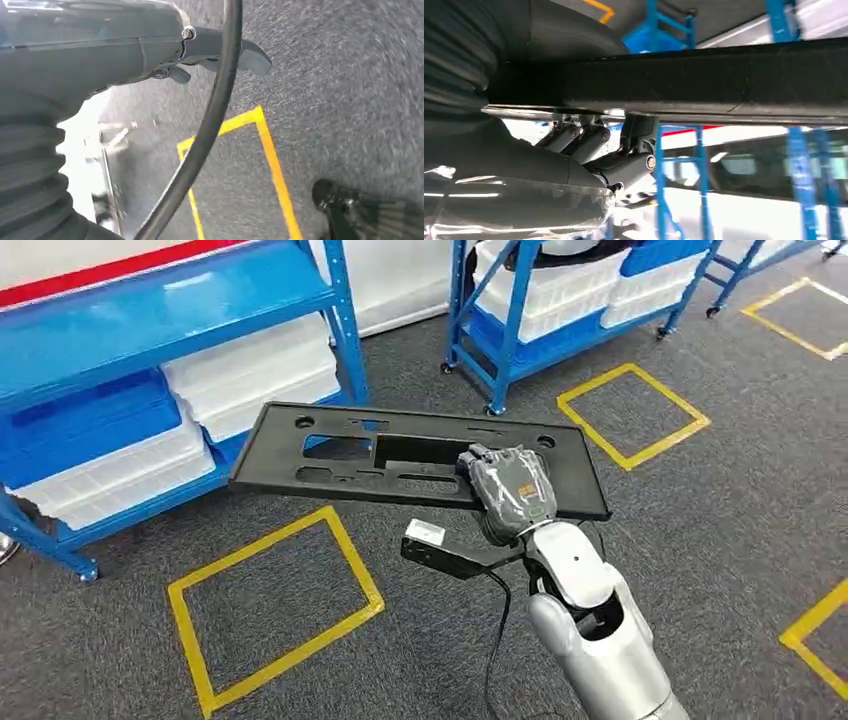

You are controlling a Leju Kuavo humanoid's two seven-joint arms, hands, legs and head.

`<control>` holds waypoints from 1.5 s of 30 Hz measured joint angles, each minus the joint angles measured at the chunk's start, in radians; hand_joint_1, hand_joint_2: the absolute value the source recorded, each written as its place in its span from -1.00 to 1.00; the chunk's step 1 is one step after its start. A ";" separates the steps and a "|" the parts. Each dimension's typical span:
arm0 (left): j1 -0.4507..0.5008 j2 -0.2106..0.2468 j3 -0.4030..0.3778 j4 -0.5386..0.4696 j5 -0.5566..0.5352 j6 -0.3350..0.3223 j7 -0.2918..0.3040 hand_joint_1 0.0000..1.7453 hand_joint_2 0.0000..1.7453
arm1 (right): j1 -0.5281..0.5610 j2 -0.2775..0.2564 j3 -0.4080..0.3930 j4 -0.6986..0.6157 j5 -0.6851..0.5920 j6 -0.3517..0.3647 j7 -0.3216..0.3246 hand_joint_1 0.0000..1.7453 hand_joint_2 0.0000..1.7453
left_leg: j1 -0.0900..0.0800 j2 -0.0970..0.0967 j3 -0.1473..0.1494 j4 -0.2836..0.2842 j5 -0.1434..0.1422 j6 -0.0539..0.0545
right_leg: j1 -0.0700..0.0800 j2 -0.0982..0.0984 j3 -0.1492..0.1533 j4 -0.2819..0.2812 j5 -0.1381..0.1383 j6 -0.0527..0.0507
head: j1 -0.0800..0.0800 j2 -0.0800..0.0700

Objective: Take the parts from the cabinet and place them on the table.

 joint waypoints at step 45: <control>0.001 0.007 -0.141 0.000 -0.068 0.033 0.023 -1.00 1.00 | 0.107 -0.003 0.049 -0.068 -0.019 -0.011 0.027 1.00 1.00 | 0.008 -0.078 -0.009 -0.041 0.061 0.039 | 0.010 0.104 -0.027 0.038 -0.008 0.028 | 0.000 0.000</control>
